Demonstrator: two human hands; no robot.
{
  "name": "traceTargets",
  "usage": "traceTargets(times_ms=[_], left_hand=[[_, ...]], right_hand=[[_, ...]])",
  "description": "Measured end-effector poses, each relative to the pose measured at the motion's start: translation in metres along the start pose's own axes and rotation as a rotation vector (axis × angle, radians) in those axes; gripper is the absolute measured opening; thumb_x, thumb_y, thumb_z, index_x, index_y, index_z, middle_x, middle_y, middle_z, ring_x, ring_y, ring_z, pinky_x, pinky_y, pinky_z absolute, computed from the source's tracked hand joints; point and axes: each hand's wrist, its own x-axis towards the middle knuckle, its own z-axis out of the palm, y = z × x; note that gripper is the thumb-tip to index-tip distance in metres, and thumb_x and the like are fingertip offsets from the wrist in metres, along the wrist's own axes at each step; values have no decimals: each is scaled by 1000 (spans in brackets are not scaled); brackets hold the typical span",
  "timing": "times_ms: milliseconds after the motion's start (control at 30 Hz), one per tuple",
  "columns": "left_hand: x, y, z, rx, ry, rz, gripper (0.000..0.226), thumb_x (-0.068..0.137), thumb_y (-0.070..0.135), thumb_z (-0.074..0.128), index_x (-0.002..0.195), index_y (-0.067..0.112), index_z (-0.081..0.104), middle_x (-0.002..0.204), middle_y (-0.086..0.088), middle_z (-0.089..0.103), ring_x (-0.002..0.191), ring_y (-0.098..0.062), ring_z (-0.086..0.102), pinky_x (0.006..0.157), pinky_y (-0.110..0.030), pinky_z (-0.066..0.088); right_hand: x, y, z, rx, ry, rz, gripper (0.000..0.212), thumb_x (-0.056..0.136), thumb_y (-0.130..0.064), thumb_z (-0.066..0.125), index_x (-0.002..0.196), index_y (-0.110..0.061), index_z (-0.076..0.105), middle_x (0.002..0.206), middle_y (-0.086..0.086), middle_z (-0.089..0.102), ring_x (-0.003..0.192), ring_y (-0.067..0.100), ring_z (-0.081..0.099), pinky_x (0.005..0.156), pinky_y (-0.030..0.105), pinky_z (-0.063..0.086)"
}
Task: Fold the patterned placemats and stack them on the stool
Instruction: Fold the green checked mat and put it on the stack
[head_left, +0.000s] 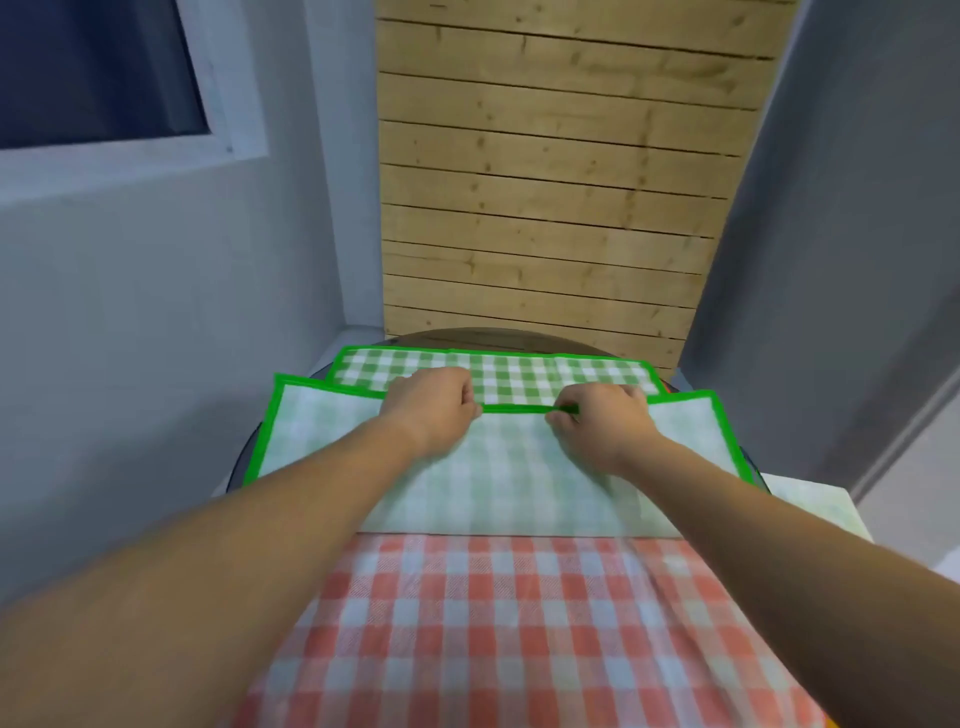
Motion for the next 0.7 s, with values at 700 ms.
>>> traceTargets(times_ms=[700], left_hand=[[15,-26,59,-181,97,-51,18,93,49,62,85,33,61,90,14,51,100,-16,46,89,-35,31]], right_hand=[[13,29,55,191,154,-66,18,93,-38,62,106,-33,73,100,-1,58,101,23,50,85,39,42]])
